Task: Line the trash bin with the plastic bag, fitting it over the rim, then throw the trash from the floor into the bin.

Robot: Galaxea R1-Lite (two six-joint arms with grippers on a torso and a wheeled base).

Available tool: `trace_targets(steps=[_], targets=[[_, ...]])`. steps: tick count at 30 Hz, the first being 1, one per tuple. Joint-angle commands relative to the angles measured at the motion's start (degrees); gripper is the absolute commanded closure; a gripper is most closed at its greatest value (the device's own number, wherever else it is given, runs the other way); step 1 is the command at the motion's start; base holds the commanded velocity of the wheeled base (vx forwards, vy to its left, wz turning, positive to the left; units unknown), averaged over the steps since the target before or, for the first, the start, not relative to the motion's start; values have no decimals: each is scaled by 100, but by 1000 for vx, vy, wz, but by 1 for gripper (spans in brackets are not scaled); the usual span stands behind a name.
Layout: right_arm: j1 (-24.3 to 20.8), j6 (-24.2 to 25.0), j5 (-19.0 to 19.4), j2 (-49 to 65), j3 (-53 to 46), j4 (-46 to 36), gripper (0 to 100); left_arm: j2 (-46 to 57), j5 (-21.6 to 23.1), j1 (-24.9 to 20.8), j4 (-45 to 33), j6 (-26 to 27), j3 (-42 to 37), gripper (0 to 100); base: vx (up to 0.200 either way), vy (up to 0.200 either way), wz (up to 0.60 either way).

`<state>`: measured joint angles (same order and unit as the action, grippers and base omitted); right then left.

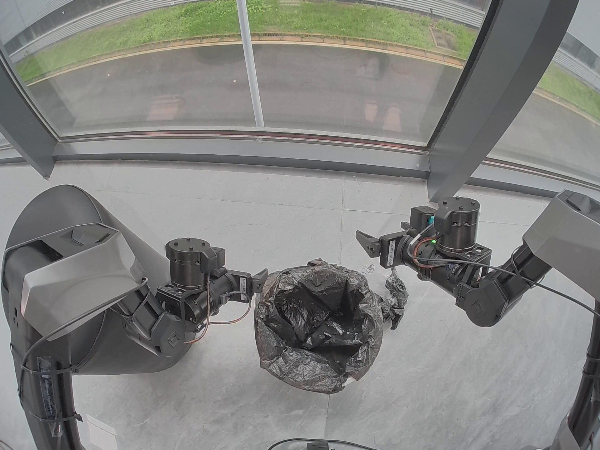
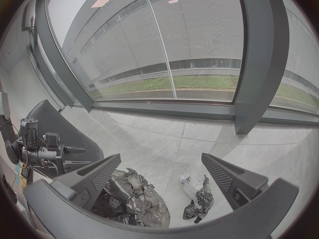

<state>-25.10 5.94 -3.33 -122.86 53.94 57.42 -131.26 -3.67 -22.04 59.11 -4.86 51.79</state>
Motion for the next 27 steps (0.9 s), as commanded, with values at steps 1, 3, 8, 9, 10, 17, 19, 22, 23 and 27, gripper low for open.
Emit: trace_targets(steps=[1,3,8,9,10,17,19,22,23,27], targets=[[-4,4,-1,-37,-24,24,0,-111,7,24,-14,3,-11,0,0,0,0],[-4,4,-1,-37,-24,24,0,-225,7,24,4,3,-2,0,0,0,0],[5,4,-1,-45,-33,24,0,-383,-2,24,57,-76,-28,0,0,0,0],[5,4,-1,-45,-33,24,0,-383,-2,24,57,-102,-28,0,0,0,0],[5,4,-1,-45,-33,24,0,-374,-2,24,57,-146,-28,0,0,0,0],[-4,4,-10,-1,-68,24,0,56,-29,33,57,-384,-178,0,0,0,0],[-12,4,-10,16,-112,33,0,285,-20,33,65,-445,-309,0,0,0,0],[-12,13,-19,16,-147,33,0,768,15,-28,65,-621,-775,0,0,0,0],[-12,13,-19,16,-182,33,0,979,33,-81,65,-709,-1039,0,0,0,0],[-12,22,-10,-37,-253,112,0,1498,314,-556,65,-1025,-2023,0,0,0,0]])
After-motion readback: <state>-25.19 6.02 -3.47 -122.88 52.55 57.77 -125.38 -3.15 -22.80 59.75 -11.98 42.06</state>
